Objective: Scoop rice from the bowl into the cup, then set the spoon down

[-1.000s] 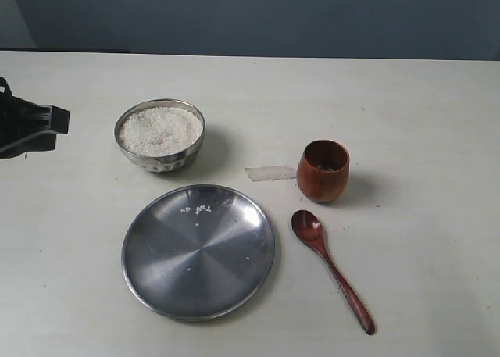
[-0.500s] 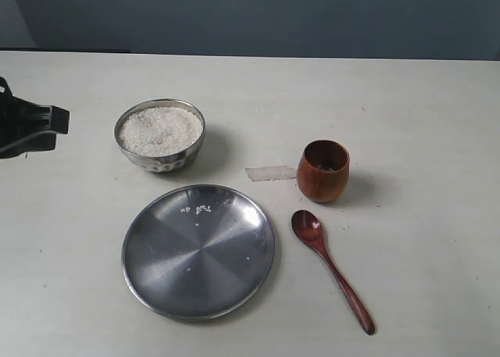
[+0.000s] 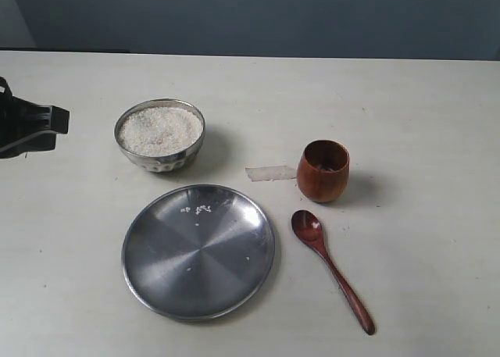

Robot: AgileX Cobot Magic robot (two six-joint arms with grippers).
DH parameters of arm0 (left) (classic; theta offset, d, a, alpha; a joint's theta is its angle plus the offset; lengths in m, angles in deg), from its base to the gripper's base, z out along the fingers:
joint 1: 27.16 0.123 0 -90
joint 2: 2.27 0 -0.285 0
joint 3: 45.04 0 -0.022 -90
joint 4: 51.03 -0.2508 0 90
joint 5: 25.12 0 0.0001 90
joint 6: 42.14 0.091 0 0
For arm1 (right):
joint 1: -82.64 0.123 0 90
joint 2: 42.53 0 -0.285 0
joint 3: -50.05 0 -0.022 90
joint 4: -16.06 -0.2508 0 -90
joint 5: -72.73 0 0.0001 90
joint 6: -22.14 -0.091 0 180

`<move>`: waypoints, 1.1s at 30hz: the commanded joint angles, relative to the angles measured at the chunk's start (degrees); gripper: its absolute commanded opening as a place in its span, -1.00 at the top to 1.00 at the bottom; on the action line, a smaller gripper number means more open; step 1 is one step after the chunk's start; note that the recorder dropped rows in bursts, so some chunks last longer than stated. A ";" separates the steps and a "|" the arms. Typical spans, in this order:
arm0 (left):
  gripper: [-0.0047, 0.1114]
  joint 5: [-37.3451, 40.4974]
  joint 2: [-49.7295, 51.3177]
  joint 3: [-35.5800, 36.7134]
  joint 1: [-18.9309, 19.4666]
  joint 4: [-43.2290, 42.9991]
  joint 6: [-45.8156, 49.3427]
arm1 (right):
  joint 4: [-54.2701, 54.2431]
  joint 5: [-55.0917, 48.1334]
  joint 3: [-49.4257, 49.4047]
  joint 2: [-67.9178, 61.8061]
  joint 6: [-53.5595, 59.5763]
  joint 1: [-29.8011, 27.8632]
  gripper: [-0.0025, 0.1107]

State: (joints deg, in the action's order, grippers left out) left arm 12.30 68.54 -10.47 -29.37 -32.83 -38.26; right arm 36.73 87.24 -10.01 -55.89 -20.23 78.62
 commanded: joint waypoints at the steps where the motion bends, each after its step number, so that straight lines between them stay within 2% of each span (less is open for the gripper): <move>1: 0.91 -0.53 0.03 -0.33 -0.16 0.08 0.16 | 12.82 -7.69 5.66 -7.65 -5.87 5.08 0.97; 7: 0.91 -0.53 0.03 -0.33 -0.16 0.08 0.16 | 21.21 -11.93 8.71 -18.92 -6.14 15.91 0.97; 13: 0.91 -0.53 0.03 -0.33 -0.16 0.08 0.16 | 21.48 -21.94 8.93 -29.88 -1.15 26.62 0.97; 22: 0.91 -0.53 0.03 -0.33 -0.16 0.08 0.16 | 20.83 -30.74 8.93 -42.88 4.42 41.06 0.97; 28: 0.91 -0.53 0.03 -0.33 -0.16 0.08 0.16 | 20.83 -37.32 8.93 -49.68 4.84 47.30 0.97; 33: 0.91 -0.53 0.03 -0.33 -0.16 0.08 0.16 | 19.87 -40.64 8.93 -53.81 5.42 49.35 0.97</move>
State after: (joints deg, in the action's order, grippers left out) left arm 12.30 68.54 -10.47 -29.37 -32.83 -38.15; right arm 57.28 48.46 -1.37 -107.80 -15.76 127.08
